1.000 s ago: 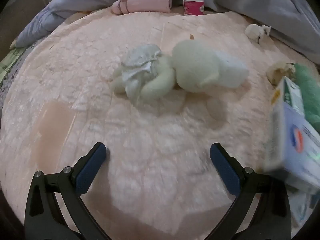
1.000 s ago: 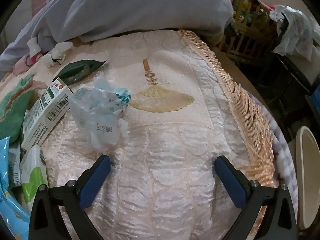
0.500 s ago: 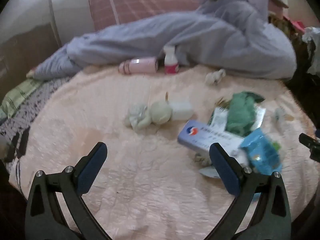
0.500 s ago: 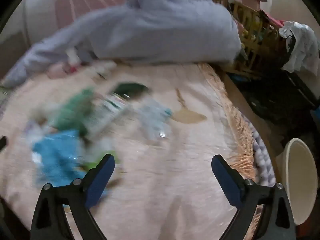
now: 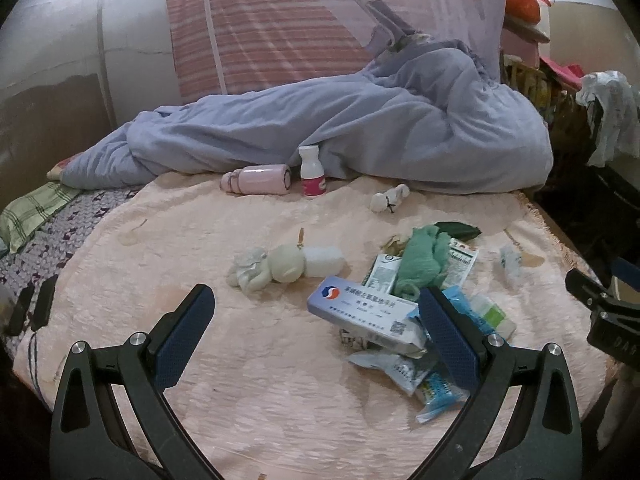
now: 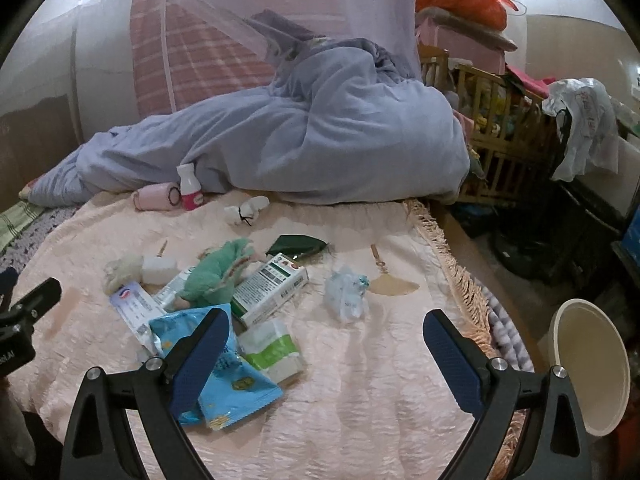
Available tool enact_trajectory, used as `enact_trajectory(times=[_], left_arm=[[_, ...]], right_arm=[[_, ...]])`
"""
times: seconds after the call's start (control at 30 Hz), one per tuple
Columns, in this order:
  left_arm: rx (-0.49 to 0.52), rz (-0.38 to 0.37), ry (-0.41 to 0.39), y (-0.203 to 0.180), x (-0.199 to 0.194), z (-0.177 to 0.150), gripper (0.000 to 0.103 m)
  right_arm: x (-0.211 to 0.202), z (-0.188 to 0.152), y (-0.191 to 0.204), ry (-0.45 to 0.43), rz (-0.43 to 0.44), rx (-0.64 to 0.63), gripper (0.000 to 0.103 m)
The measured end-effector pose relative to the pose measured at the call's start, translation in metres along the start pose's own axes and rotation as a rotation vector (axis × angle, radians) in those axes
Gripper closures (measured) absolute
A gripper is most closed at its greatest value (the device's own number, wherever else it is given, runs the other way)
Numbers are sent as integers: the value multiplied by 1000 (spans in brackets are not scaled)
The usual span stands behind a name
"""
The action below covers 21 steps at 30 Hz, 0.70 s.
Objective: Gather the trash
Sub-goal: 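Move both tools over the trash pile on the bed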
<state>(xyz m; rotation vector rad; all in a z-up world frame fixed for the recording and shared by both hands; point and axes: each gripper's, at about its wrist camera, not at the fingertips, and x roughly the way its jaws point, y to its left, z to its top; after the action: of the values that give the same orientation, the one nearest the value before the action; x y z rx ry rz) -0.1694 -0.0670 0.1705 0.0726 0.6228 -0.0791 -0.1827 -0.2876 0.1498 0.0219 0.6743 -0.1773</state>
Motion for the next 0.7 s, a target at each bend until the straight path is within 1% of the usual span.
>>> enact_trajectory(times=[0.17,0.3,0.43,0.7], left_arm=[[-5,18,-3,-1,0,3,1],[-29,6,1,1,2,2,1],[-43,3,-3,3,3,2,1],[-49,33,-5,4,5,1,1]], right_arm=[[-5,4,9,-9,-33,1,6],[-8,7,11,-25,-45,-4,6],[-8,8,8,-26,-42,13,6],[-8,9,3,-45,-48,31,6]])
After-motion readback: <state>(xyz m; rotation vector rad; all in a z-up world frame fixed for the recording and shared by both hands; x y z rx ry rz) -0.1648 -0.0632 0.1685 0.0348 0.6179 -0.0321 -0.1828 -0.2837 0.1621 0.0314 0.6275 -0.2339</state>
